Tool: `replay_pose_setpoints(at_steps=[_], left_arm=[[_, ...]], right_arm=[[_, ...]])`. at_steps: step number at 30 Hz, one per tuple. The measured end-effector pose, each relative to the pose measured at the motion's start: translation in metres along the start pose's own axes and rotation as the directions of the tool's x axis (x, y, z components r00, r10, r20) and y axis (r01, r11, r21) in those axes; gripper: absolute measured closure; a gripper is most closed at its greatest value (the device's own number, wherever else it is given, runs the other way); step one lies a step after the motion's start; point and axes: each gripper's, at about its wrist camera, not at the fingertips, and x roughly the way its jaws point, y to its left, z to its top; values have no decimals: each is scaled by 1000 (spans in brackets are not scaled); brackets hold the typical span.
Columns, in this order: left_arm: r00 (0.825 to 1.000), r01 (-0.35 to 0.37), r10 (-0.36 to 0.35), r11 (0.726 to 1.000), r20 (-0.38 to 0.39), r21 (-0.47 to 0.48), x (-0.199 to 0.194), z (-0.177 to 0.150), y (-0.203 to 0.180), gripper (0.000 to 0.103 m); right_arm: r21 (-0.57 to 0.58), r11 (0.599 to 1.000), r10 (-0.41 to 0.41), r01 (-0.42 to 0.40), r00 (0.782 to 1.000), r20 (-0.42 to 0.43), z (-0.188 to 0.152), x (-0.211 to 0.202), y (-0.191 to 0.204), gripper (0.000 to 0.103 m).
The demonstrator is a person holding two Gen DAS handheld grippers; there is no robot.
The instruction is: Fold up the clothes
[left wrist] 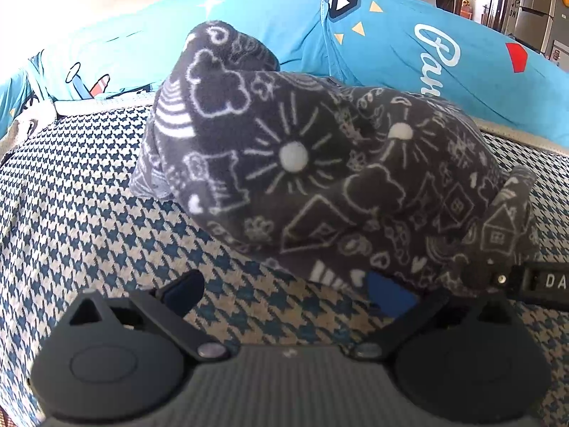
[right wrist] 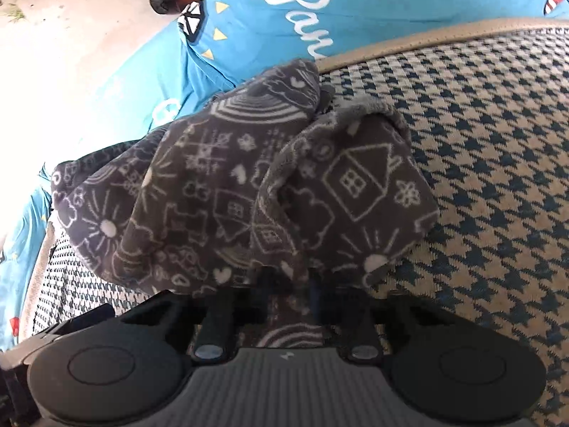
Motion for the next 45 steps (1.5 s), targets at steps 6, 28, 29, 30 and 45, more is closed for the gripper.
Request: replay_pose_setpoints(at_steps=[6,28,29,30,45], left_arm=[[1000,-8,8,1000,16,-13,-2,3,-1,0],[993,-78,85,994,80,-82,-12,15,18,0],[992,-83,91,993,86,-88,-13,16,22,0],[991,-90,99,991,89,-97,-14,17,25,0],[974,-212,227,927,13,-309,3,31,86,0]], right_arm=[[26,996,-86,84,987,134,10,-33,-11,97],[227,892,-451,390,791,414,46,-89,-61,82],[225,903,-429,367,799,421,47,-90,-59,82],[216,918,-394,331,817,422,48,-89,-58,82],[148,988,-8,-30,969,247,57,-6,-20,56]])
